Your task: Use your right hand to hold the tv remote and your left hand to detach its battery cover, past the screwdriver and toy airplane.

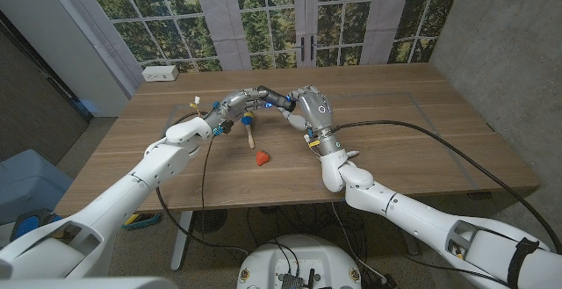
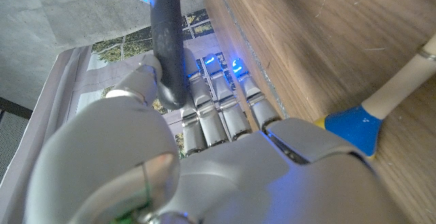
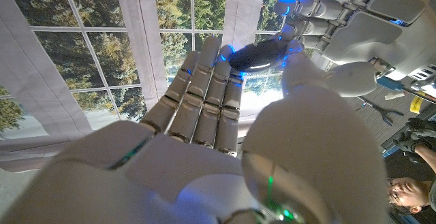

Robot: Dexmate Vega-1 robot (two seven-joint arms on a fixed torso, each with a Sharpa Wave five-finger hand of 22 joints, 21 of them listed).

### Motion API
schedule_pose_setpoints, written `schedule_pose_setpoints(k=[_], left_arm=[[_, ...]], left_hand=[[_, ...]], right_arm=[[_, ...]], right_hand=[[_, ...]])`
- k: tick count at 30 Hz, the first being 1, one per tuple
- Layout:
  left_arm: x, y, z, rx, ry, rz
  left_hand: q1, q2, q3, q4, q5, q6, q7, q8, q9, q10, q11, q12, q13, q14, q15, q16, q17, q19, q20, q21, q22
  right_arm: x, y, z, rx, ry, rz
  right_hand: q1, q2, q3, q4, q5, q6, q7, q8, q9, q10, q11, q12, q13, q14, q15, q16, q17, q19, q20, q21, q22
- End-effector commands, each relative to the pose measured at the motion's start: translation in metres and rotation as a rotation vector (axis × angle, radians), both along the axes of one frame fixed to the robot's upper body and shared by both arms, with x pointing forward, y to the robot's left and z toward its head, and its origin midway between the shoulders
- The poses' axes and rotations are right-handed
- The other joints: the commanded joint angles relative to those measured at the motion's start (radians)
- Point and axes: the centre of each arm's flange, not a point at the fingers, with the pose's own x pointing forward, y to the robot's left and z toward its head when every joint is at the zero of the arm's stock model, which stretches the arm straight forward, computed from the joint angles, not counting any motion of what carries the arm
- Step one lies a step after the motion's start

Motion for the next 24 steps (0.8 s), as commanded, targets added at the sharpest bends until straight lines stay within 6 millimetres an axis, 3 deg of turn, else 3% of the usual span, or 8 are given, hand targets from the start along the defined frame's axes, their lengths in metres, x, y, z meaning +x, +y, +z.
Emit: schedule_pose_setpoints(k=[1,5,8,16,18,20,24], left_arm=[[0.0007,0.0031,0.0005,-0.052,-0.006,-0.013],[0.0020,0.0032,-0.0005,-0.064,-0.003,-0.034],[0.0027,0.0033,-0.0008,-0.069,-0.004,-0.039],[0.0004,0.0040,-0.0007,-0.084,-0.027,-0.035],[-0.0005,0.0044,-0.0012,-0.095,-0.034,-0.026],[-0.0011,0.0051,-0.0015,-0.109,-0.039,-0.025],[-0.0024,0.0064,-0.0022,-0.135,-0.051,-0.018]], left_hand=[[0.064,0.114,0.010,0.035,-0.002,-0.013,0.007,0.125,0.140,0.059,-0.052,0.015,0.024,0.011,-0.136,-0.006,-0.001,0.003,0.005,0.016,0.013],[0.028,0.129,0.024,0.078,0.001,-0.025,0.016,0.150,0.172,0.059,-0.043,0.020,0.048,0.008,-0.131,-0.018,0.001,-0.010,0.011,0.030,0.024],[-0.006,0.139,0.045,0.130,0.006,-0.023,0.025,0.174,0.196,0.069,-0.032,0.026,0.066,0.007,-0.129,-0.023,0.011,-0.020,0.014,0.043,0.033],[-0.056,0.136,0.090,0.208,0.014,-0.018,0.025,0.216,0.239,0.104,-0.032,0.043,0.098,0.008,-0.129,-0.033,0.021,-0.033,0.016,0.069,0.047],[-0.062,0.136,0.096,0.216,0.014,-0.020,0.028,0.220,0.244,0.111,-0.032,0.046,0.101,0.010,-0.129,-0.033,0.022,-0.035,0.016,0.072,0.048],[-0.089,0.135,0.117,0.254,0.017,-0.012,0.025,0.245,0.267,0.147,-0.034,0.065,0.118,0.015,-0.131,-0.039,0.026,-0.033,0.016,0.089,0.056],[-0.123,0.132,0.139,0.294,0.020,0.014,0.032,0.285,0.299,0.180,-0.035,0.084,0.140,0.039,-0.137,-0.040,0.029,-0.026,0.009,0.113,0.064]], right_arm=[[0.0047,-0.0031,-0.0013,0.022,-0.002,0.006],[0.0061,-0.0037,-0.0020,0.029,0.000,0.006],[0.0066,-0.0041,-0.0022,0.033,-0.001,0.005],[0.0072,-0.0050,-0.0023,0.041,-0.003,0.005],[0.0072,-0.0050,-0.0023,0.042,-0.004,0.007],[0.0072,-0.0049,-0.0022,0.044,-0.005,0.008],[0.0073,-0.0045,-0.0020,0.045,-0.005,0.010]], right_hand=[[0.121,0.121,0.028,-0.003,0.003,0.111,-0.114,0.005,0.004,0.178,-0.174,0.006,0.004,0.011,-0.132,-0.002,0.007,-0.003,-0.022,0.010,0.002],[0.120,0.121,0.028,-0.003,0.003,0.111,-0.113,0.005,0.004,0.178,-0.175,0.006,0.006,0.013,-0.132,-0.005,0.012,-0.005,-0.022,0.012,0.002],[0.121,0.121,0.029,-0.003,0.004,0.112,-0.112,0.005,0.002,0.178,-0.174,0.005,0.006,0.012,-0.132,-0.008,0.015,-0.006,-0.022,0.013,0.002],[0.119,0.121,0.029,-0.002,0.004,0.111,-0.114,0.006,0.003,0.181,-0.175,0.005,0.006,0.014,-0.132,-0.014,0.022,-0.007,-0.022,0.017,0.002],[0.120,0.121,0.029,-0.003,0.004,0.112,-0.114,0.006,0.002,0.181,-0.176,0.005,0.007,0.014,-0.132,-0.015,0.024,-0.008,-0.022,0.018,0.002],[0.120,0.121,0.030,-0.003,0.004,0.112,-0.112,0.006,0.003,0.182,-0.174,0.004,0.006,0.015,-0.133,-0.016,0.025,-0.009,-0.022,0.018,0.002],[0.119,0.122,0.030,-0.003,0.004,0.113,-0.114,0.007,0.004,0.182,-0.173,0.005,0.009,0.015,-0.132,-0.021,0.029,-0.009,-0.022,0.021,0.002]])
